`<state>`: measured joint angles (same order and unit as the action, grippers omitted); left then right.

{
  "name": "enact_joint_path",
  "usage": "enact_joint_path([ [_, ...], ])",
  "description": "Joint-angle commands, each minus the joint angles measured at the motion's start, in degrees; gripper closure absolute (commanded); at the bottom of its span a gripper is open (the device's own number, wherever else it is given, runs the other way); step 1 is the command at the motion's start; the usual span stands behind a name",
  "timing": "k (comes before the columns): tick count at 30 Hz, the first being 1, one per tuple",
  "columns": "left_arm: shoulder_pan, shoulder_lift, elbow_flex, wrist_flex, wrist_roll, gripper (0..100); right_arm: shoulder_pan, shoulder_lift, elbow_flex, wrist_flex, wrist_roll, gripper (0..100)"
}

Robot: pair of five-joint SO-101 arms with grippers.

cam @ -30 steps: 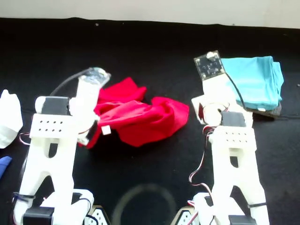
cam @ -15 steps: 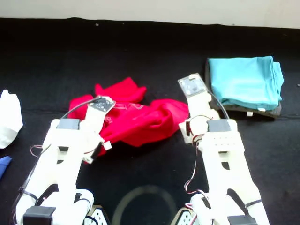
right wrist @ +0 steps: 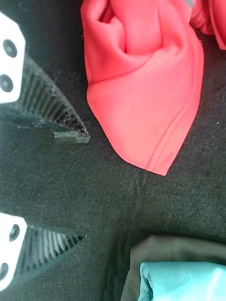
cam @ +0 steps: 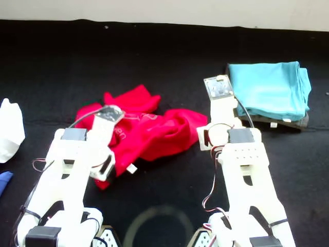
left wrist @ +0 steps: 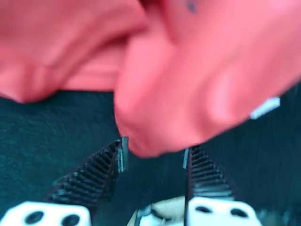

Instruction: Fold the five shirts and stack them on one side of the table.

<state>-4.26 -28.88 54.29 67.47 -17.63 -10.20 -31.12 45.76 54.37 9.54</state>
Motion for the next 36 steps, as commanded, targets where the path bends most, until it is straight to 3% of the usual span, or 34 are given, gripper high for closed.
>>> enact_joint_path([
  [1, 1.63, -0.22, 1.71, -5.63, 10.29, 80, -0.57, -1.19, -1.89, 0.13, -0.53, 71.6],
  [8, 5.85, -0.22, 12.35, -14.86, 5.98, 77, -0.57, -1.19, -1.89, 0.22, -0.53, 71.6],
  [14, 5.32, -0.66, 12.62, -14.77, 5.89, 77, -0.57, -1.19, -1.89, 0.22, -0.53, 71.6],
  [16, 5.32, -0.66, 12.53, -14.77, 5.89, 83, -0.57, -1.19, -1.89, 0.22, -0.53, 71.6],
  [18, 5.05, -0.66, 11.3, -14.68, 5.89, 94, -0.57, -1.19, -1.8, 0.31, -0.53, 71.6],
  [19, 5.05, -0.66, 10.42, -13.98, 5.89, 100, -0.57, -1.19, -1.8, 0.75, -0.53, 71.6],
  [28, -1.19, -0.66, -6.2, -0.88, 5.8, 99, -0.57, -1.19, -1.8, 1.36, -0.7, 71.6],
  [33, -4.53, -0.66, -18.77, 8.26, 5.8, 99, -0.57, -1.1, -2.59, 1.45, -8.18, 71.4],
  [36, -7.43, -0.66, -27.21, 11.08, 5.8, 99, -1.45, -0.75, -5.41, 1.45, -8.62, 71.4],
])
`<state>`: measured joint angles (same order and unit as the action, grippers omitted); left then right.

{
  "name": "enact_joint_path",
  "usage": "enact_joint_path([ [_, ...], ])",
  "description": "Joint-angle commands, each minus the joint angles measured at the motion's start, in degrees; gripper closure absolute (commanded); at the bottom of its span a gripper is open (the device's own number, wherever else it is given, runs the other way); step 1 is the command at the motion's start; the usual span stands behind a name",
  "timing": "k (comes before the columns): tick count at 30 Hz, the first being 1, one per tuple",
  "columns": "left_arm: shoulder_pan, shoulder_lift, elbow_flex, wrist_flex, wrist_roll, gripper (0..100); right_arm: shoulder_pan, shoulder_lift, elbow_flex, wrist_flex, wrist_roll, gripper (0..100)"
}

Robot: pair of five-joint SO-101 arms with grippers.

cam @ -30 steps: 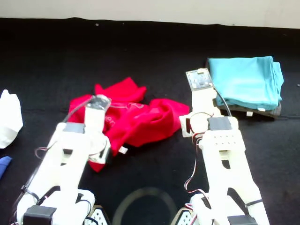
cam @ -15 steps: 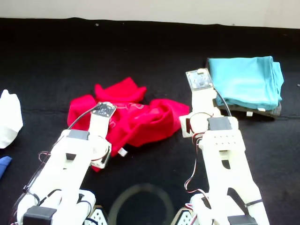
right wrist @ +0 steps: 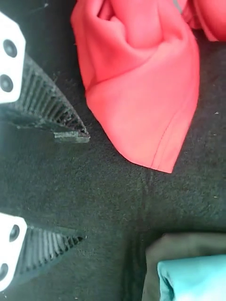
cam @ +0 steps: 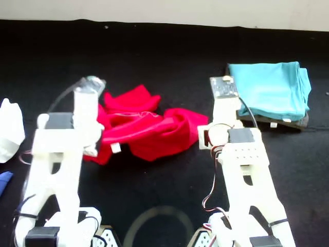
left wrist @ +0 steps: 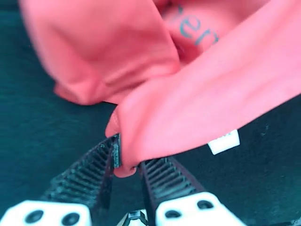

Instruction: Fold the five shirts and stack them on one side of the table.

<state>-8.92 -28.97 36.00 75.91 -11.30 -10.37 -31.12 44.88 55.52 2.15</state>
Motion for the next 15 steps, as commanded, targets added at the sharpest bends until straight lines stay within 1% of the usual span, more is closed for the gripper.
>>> enact_joint_path([
  [1, -3.82, -0.57, -11.3, 2.99, -0.53, 99, -1.98, -0.04, -5.67, 1.1, -1.23, 71.4],
  [3, -5.67, -0.57, -14.55, 3.08, -0.53, 99, -3.82, 2.42, -8.22, 3.56, -1.32, 70.2],
  [5, -7.25, -0.22, -15.87, 2.81, -1.49, 99, -5.93, 5.49, -11.82, 6.11, -1.49, 65.1],
  [7, -8.4, -0.13, -15.87, 2.46, -3.96, 99, -8.31, 8.66, -14.46, 8.22, -3.52, 60.2],
  [12, -9.54, -0.13, -16.13, 2.2, -4.48, 99, -17.1, 13.05, -15.78, 10.42, -2.81, 60.2],
  [15, -12.44, -0.48, -16.48, 0.0, -4.48, 99, -19.65, 14.29, -15.78, 8.84, -3.16, 60.2],
])
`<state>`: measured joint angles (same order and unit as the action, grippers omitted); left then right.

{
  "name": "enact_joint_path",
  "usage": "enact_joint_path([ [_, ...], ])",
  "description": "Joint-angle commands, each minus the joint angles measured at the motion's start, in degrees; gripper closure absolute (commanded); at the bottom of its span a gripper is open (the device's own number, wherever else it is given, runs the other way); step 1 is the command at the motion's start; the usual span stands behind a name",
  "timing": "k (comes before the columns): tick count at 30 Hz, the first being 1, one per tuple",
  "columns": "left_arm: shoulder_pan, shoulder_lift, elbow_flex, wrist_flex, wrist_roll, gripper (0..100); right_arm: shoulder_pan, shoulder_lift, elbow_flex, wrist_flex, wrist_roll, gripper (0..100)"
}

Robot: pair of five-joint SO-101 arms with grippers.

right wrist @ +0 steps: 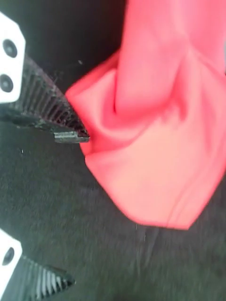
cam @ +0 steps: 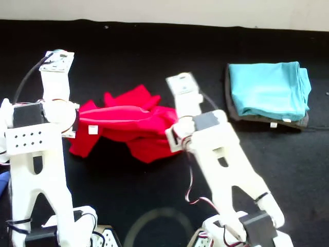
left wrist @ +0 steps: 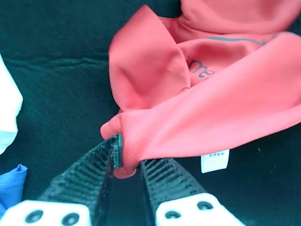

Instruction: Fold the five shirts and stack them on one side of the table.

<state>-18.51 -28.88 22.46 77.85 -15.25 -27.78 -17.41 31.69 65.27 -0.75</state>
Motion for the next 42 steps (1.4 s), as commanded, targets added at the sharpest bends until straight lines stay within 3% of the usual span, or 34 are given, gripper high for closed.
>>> enact_joint_path([
  [1, -4.53, -0.66, -3.03, -2.73, -0.53, 99, -2.24, 1.19, -2.59, -1.8, -0.35, 60.2],
  [8, -8.75, -0.22, -2.24, -3.78, -0.62, 99, -2.59, 11.12, -3.03, -8.22, -0.35, 62.2],
  [13, -7.34, -0.22, 1.1, -3.87, -0.62, 99, -2.33, 18.51, -5.49, -9.89, 0.09, 97.4],
  [14, -7.08, -0.22, 2.59, -3.87, -0.62, 99, -2.24, 19.38, -6.11, -10.15, 1.05, 99.8],
  [23, -3.65, -0.66, 5.41, -4.13, -0.53, 99, 2.68, 20.09, -15.34, -10.24, 3.69, 99.3],
  [26, -3.3, -0.66, -0.4, -3.87, -0.53, 99, 7.69, 20.09, -21.76, -9.89, 4.57, 99.3],
  [31, -1.54, -0.13, -15.34, -3.08, -0.44, 99, 13.58, 20.18, -37.14, -4.18, 14.15, 99.3],
  [38, 5.93, -0.04, -29.23, 2.29, -0.53, 99, 14.64, 20.44, -60.97, 8.04, 19.43, 99.3],
  [42, 6.37, -0.22, -35.3, 2.46, -0.53, 99, 14.81, 20.44, -72.48, 13.58, 21.27, 99.3],
])
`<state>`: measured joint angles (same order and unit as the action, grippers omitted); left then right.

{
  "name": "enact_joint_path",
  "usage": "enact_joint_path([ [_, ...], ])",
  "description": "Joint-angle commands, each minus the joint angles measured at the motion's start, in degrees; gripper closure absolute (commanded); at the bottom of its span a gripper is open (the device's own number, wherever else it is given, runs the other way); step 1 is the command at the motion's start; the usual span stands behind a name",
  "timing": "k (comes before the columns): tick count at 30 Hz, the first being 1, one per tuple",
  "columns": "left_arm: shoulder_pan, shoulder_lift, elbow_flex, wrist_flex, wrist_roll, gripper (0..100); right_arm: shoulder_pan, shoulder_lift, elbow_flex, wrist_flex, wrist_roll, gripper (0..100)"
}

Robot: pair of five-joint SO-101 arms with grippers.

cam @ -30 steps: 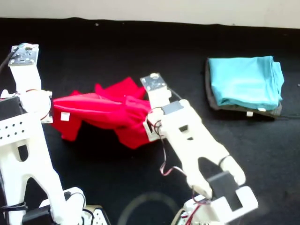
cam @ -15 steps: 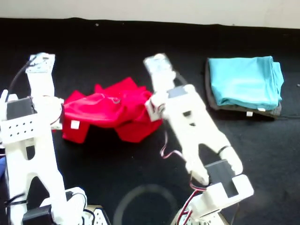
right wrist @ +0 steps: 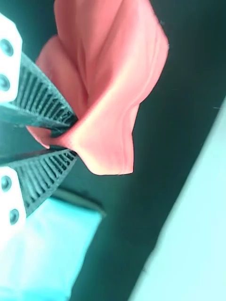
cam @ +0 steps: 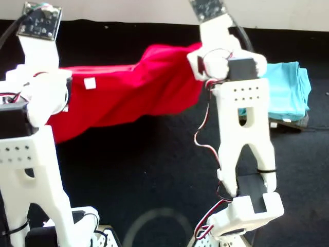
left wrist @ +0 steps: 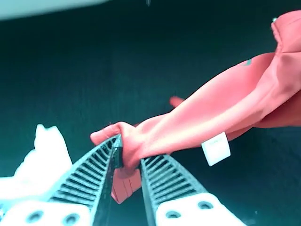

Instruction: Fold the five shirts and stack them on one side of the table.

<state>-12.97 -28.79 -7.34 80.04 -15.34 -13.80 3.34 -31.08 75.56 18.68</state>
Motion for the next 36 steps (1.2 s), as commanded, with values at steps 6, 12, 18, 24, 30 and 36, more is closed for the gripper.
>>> enact_joint_path([
  [6, 0.92, -0.31, -14.9, 3.52, -0.44, 99, 0.92, -0.4, -22.29, 9.36, 3.08, 99.3],
  [12, 1.01, -0.22, -13.05, 9.67, -0.44, 99, 1.36, -0.4, -24.92, 17.1, 3.16, 99.3],
  [18, 0.84, -0.22, -0.57, 12.31, -0.44, 99, 1.36, -0.22, -24.75, 24.57, 2.81, 99.3],
  [24, 0.84, -0.75, 10.33, 12.31, -0.44, 99, 1.19, -0.84, -16.66, 25.54, 1.85, 99.3],
  [30, 0.75, -0.75, 17.98, 12.4, -0.44, 99, -0.48, -4.53, -4.7, 25.36, -3.34, 99.3],
  [36, 0.75, -0.75, 32.22, 10.46, -0.53, 99, -2.15, -14.81, 19.91, 19.82, -5.27, 99.3],
])
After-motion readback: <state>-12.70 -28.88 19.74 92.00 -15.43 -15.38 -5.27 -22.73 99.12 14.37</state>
